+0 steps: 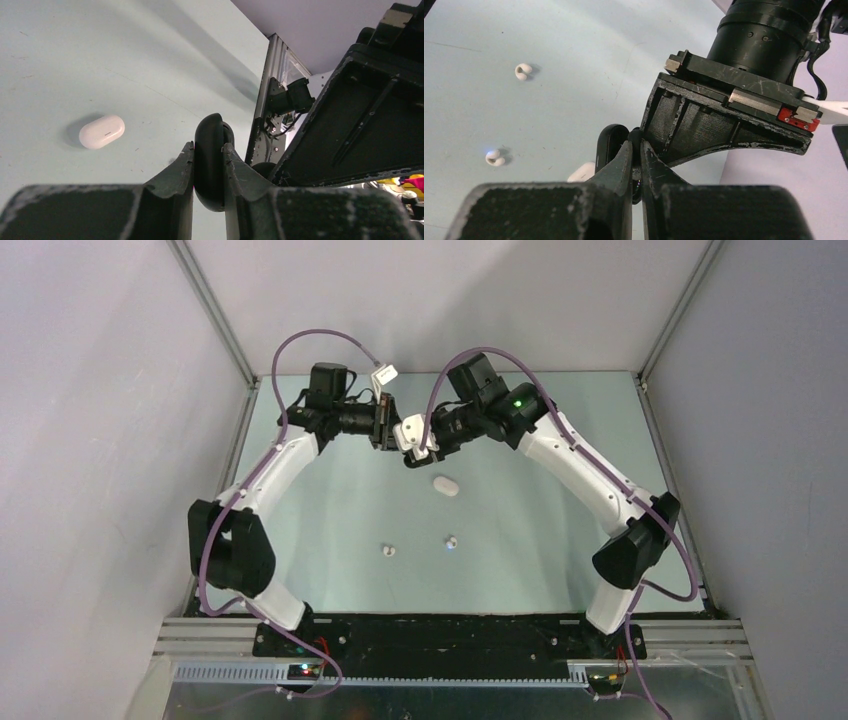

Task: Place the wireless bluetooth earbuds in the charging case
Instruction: Insert the left earbud into the left side groove of the charging case.

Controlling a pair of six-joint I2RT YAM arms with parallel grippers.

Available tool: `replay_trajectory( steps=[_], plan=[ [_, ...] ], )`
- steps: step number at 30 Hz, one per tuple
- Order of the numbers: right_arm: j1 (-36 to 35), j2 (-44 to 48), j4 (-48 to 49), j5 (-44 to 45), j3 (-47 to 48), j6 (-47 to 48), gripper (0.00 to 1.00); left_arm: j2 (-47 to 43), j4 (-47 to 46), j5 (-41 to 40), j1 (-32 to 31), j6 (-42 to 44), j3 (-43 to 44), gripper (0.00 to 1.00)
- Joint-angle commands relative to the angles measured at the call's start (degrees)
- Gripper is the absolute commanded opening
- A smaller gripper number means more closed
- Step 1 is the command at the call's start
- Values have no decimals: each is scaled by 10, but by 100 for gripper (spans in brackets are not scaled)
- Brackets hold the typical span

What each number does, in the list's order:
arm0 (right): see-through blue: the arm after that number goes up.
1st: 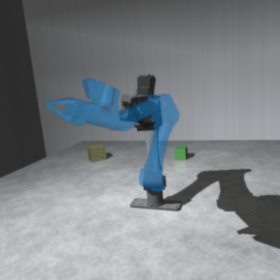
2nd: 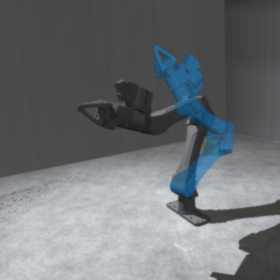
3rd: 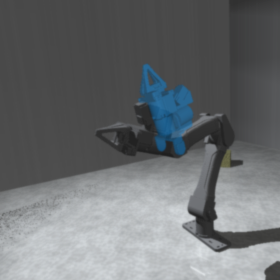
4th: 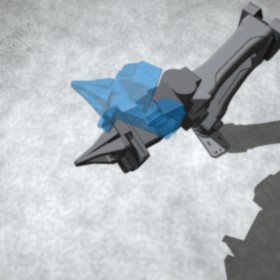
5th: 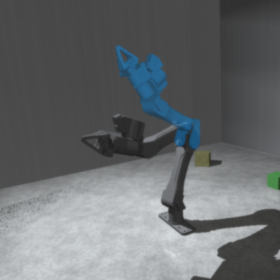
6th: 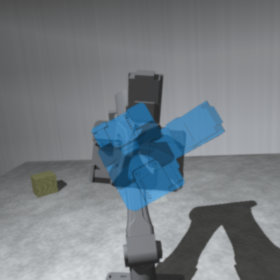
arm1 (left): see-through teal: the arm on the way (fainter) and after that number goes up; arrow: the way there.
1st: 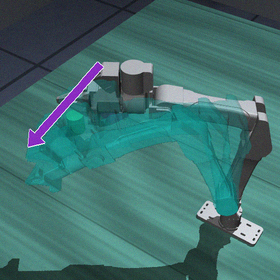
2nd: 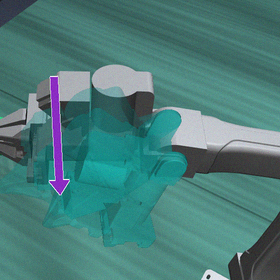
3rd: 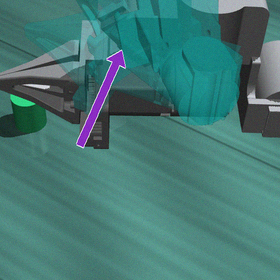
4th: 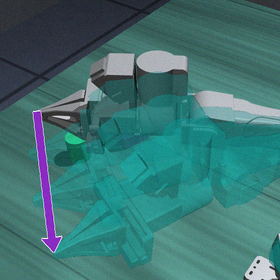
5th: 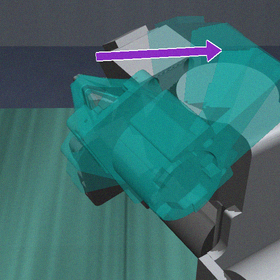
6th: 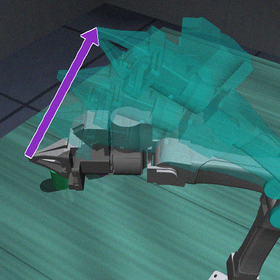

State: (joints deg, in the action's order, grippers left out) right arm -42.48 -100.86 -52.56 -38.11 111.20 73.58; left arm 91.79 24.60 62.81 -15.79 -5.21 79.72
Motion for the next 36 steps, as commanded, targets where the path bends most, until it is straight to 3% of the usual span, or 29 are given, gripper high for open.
replay_trajectory(
  steps=[1,11,26,36],
  plan=[
    [-1,-11,-18,6,6,30,0,2,-9,22,-1,-18,25,0],
    [-5,-23,-56,10,20,37,0,-2,-10,19,-2,-21,22,0],
    [-22,-23,-12,70,0,22,0,-4,-10,25,-4,-20,20,0],
    [-26,-44,-42,90,22,21,2,-5,-10,18,-4,-11,22,0]
  ],
)
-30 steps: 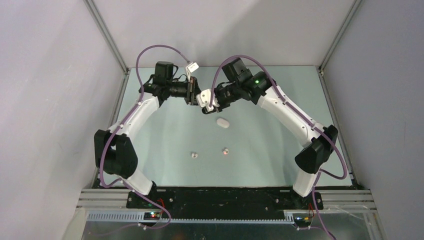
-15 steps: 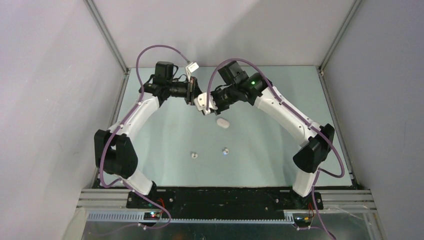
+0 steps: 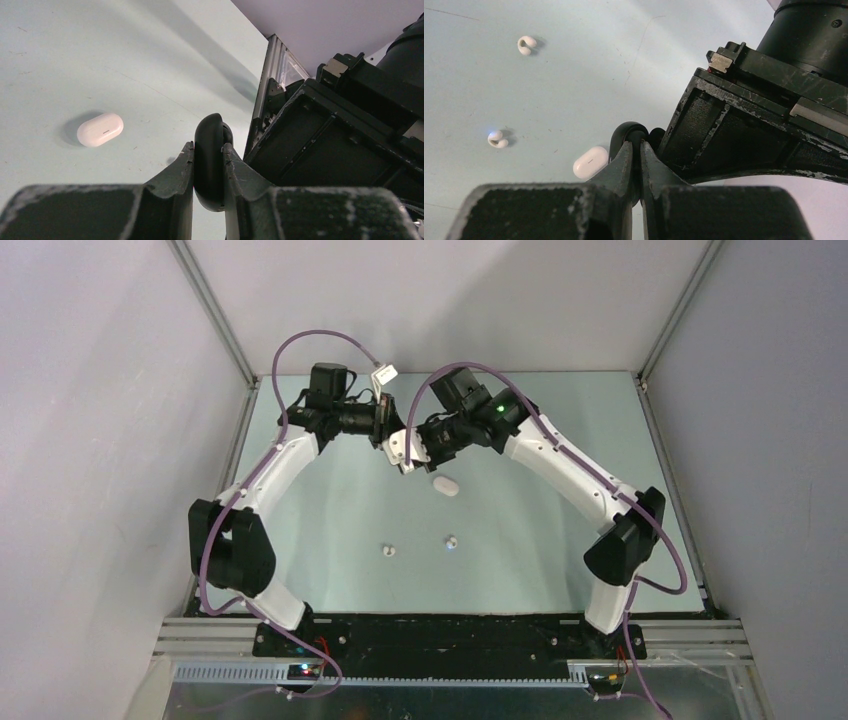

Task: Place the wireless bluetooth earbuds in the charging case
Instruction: Insert the left earbud into the left side groove of the charging case.

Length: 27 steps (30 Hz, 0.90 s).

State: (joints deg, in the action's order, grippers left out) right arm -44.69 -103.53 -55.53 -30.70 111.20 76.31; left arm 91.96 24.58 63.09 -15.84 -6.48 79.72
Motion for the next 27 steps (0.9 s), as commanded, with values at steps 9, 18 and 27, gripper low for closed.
replay_trajectory(
  steps=[9,18,27],
  plan=[
    [-9,-8,42,43,4,-39,16,-8,-10,16,-3,4,20,0],
    [-11,50,143,64,-68,-64,26,-8,-10,14,-4,5,19,0],
    [12,131,178,26,-115,-111,30,-10,-9,8,-3,9,16,0]
  ],
)
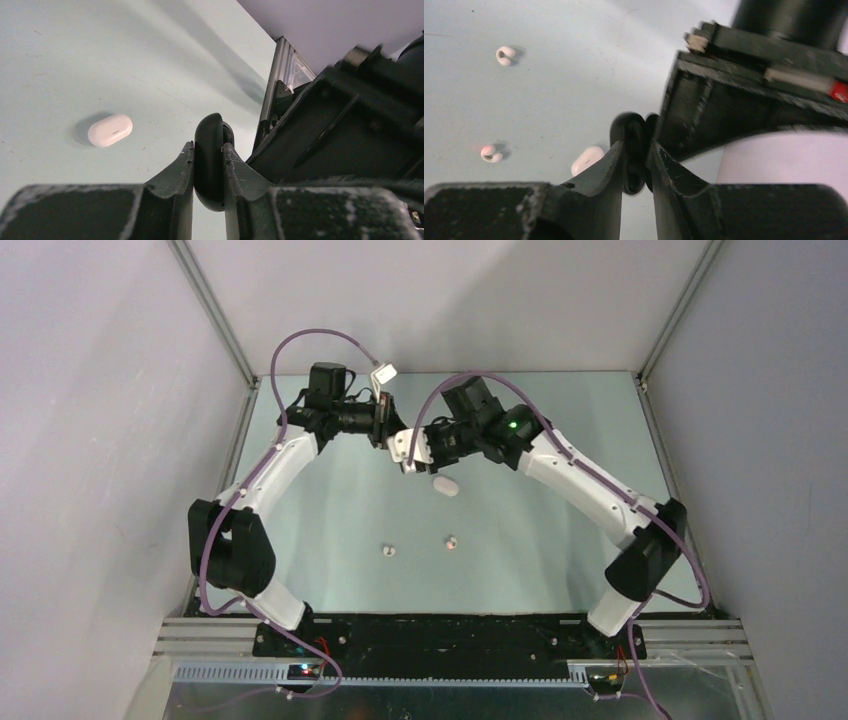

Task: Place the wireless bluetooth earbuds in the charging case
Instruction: Insert the left earbud into the left side groove of the charging case, then place the charging case at the center of the board.

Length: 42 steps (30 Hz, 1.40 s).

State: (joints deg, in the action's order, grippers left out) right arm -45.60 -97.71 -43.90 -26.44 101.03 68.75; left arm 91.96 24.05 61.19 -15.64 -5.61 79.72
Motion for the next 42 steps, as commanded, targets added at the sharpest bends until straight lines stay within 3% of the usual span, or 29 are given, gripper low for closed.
replay_trajectory(
  steps=[1,8,16,27,32,34,39,42],
  plan=[
    [31,92,71,-34,-18,-46,31,-10,-4,27,-4,1,16,0],
    [91,177,151,-71,-91,-240,50,-10,-4,22,-4,9,8,0],
    [139,215,167,-64,-200,-361,52,6,-5,10,8,47,-32,0],
    [174,223,140,-67,-268,-379,53,79,-3,-61,45,136,-139,0],
    [188,223,142,-73,-273,-390,54,156,-4,-94,49,101,-131,1],
    [191,223,144,-69,-275,-387,54,173,-3,-122,49,79,-122,5],
    [193,226,143,-63,-288,-381,54,188,-4,-212,49,36,-111,26],
    [193,225,146,-61,-296,-376,54,176,-4,-236,48,37,-115,33]
  ],
)
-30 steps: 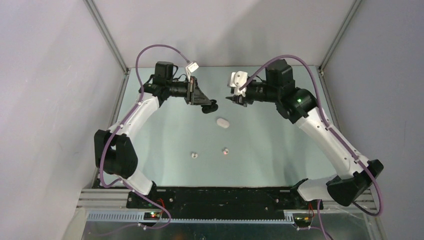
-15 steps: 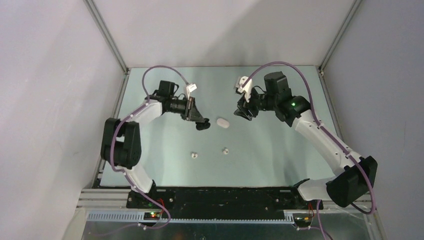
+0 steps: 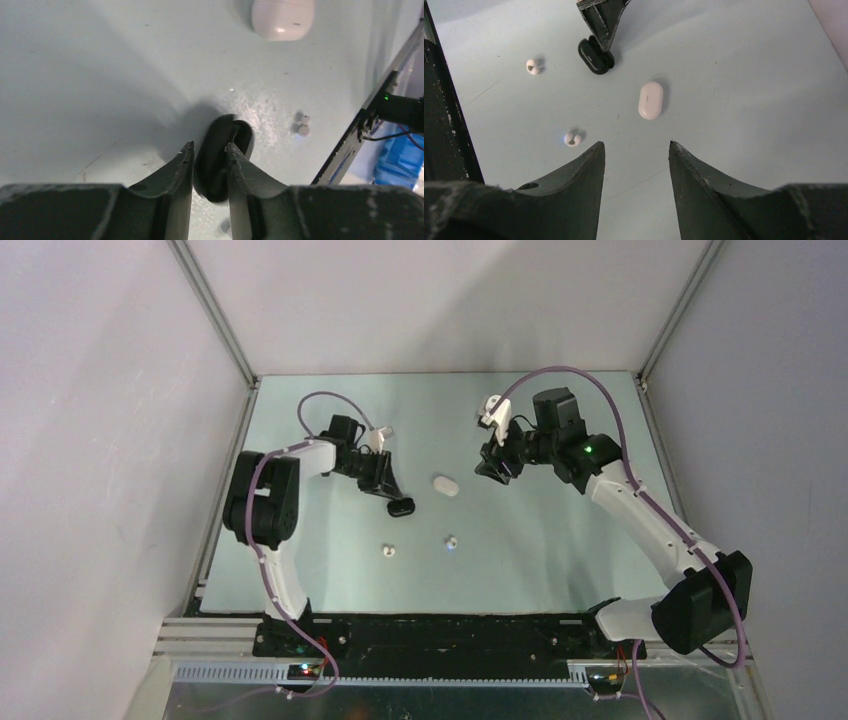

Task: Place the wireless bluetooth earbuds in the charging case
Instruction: Place the charging case at the center of the board, then pick up the charging case from the center of the board.

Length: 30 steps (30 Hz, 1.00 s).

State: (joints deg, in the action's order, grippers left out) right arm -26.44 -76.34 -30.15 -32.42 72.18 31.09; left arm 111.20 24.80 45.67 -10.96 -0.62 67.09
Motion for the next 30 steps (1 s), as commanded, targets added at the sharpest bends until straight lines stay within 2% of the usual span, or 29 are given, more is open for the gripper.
replay_trajectory(
  steps=[1,8,11,14,18,20,21,22,24,30],
  plan=[
    [1,9,9,1,-9,3,54,-20,-11,-80,1,-5,9,36],
    [2,-5,18,1,-10,12,55,-64,-6,-42,2,4,-20,42],
    [1,-19,17,2,-11,21,55,-96,-6,-52,3,4,-24,42],
    [0,-58,19,9,-8,29,55,-169,-6,-83,5,19,-24,42],
    [-16,-127,-24,38,29,90,47,-275,-7,-197,6,46,-25,42],
    [-28,-154,-29,53,38,115,42,-339,-13,-395,6,12,-31,41],
    [-37,-170,-20,60,39,122,41,-359,-29,-463,6,-20,-51,43],
    [-42,-178,-14,76,41,118,41,-396,-40,-495,7,-37,-65,52],
    [-56,-207,-2,88,59,107,41,-427,-68,-477,6,-48,-97,61],
    [-59,-316,4,107,153,20,42,-426,-60,-345,9,-111,-141,67]
  ],
)
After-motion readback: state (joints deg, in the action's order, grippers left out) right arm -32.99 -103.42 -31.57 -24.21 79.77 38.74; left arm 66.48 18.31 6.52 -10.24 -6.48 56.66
